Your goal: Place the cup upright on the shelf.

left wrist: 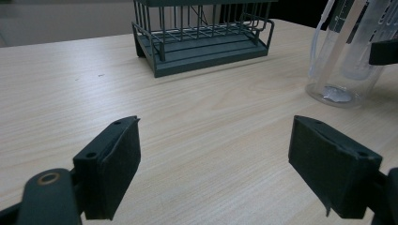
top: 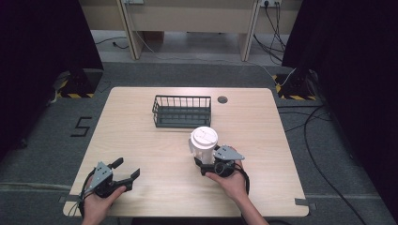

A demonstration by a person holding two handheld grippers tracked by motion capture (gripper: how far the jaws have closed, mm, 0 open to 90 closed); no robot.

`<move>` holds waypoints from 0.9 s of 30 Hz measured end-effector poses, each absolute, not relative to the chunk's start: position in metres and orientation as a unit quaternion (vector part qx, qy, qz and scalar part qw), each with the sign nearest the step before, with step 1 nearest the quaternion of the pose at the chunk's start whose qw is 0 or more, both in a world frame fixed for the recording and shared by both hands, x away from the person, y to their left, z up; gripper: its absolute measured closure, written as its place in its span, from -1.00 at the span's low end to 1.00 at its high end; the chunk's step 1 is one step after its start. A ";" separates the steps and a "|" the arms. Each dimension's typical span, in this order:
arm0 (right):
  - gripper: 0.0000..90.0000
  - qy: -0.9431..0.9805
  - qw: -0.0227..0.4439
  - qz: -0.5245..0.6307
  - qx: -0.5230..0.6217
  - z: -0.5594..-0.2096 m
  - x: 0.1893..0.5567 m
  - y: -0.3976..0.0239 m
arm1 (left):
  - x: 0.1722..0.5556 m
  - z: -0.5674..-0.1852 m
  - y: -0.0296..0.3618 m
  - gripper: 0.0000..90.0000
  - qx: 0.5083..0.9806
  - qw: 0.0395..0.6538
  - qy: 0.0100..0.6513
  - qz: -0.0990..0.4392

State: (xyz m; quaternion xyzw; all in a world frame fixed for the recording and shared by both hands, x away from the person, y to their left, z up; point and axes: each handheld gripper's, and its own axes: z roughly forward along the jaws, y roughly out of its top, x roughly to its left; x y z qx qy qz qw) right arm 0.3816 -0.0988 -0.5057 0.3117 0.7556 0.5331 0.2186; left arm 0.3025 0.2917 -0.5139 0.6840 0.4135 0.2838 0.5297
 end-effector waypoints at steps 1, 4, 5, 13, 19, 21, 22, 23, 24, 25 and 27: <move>-0.66 0.755 0.219 0.534 0.311 -0.506 0.382 -0.098 | 0.302 -0.514 0.292 -0.63 0.684 0.530 0.413 0.284; -0.64 0.753 0.218 0.538 0.310 -0.506 0.383 -0.097 | 0.303 -0.514 0.291 -0.62 0.685 0.531 0.412 0.281; -0.63 0.754 0.217 0.538 0.308 -0.507 0.384 -0.096 | 0.303 -0.514 0.291 -0.62 0.685 0.531 0.412 0.281; -0.60 0.756 0.214 0.540 0.302 -0.506 0.383 -0.097 | 0.303 -0.514 0.291 -0.62 0.684 0.532 0.412 0.280; -0.59 0.758 0.213 0.538 0.300 -0.505 0.383 -0.096 | 0.303 -0.513 0.292 -0.61 0.684 0.531 0.413 0.283; -0.59 0.759 0.213 0.538 0.299 -0.504 0.383 -0.096 | 0.303 -0.513 0.292 -0.61 0.683 0.531 0.413 0.283; -0.59 0.759 0.213 0.538 0.299 -0.504 0.383 -0.096 | 0.303 -0.513 0.292 -0.61 0.683 0.531 0.413 0.283; -0.59 0.756 0.212 0.541 0.300 -0.503 0.383 -0.095 | 0.303 -0.513 0.292 -0.61 0.684 0.531 0.413 0.284; -0.59 0.756 0.212 0.542 0.299 -0.502 0.383 -0.095 | 0.303 -0.513 0.292 -0.61 0.683 0.531 0.413 0.284; -0.59 0.755 0.214 0.543 0.298 -0.501 0.383 -0.095 | 0.303 -0.513 0.292 -0.61 0.683 0.531 0.413 0.284; -0.59 0.754 0.215 0.545 0.297 -0.498 0.383 -0.095 | 0.303 -0.513 0.292 -0.61 0.683 0.531 0.413 0.283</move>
